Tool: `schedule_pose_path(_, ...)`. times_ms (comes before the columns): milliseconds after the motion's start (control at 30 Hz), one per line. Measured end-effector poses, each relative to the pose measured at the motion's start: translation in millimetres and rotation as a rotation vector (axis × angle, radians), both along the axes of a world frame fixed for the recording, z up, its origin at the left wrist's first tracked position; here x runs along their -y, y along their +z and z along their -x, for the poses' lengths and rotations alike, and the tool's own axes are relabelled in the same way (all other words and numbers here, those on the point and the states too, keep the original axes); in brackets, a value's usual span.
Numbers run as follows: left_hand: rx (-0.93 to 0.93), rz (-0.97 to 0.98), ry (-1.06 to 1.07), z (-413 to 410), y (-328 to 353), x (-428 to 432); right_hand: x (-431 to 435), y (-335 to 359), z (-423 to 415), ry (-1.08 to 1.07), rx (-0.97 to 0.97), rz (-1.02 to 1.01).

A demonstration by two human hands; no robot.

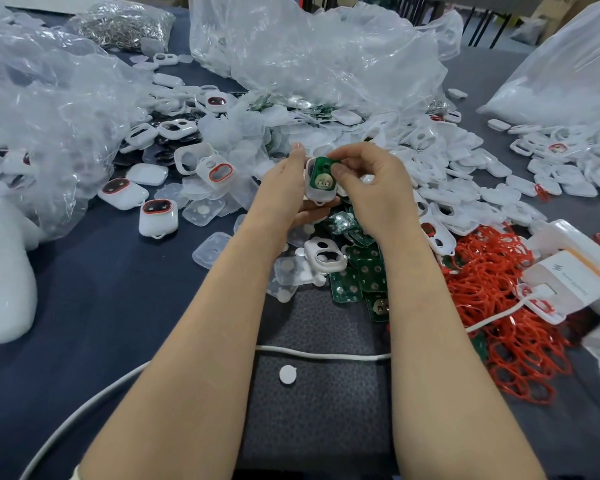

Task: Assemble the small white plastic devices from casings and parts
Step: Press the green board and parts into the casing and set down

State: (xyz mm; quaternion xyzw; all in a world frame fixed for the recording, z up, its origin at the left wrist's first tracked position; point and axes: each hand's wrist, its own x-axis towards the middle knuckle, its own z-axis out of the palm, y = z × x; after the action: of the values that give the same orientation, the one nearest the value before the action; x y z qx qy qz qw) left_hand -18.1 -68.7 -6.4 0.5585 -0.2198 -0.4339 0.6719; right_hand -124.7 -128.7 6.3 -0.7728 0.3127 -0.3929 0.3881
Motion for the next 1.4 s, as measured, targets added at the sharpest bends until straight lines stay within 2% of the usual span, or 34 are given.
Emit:
schedule_pose_path(633,0.019,-0.018,0.012,2.2,3.1,-0.7,0.9,-2.8,-2.2,0.006,-0.046,-0.007)
schedule_pose_path(933,0.053,-0.013,0.019,1.9,1.5,-0.7,-0.2,-3.7,-2.9,-0.054,-0.091,0.074)
schedule_pose_path(1400,-0.004,-0.032,0.016,3.4,4.0,-1.2,0.4,-8.8,-5.9,-0.124,-0.105,0.148)
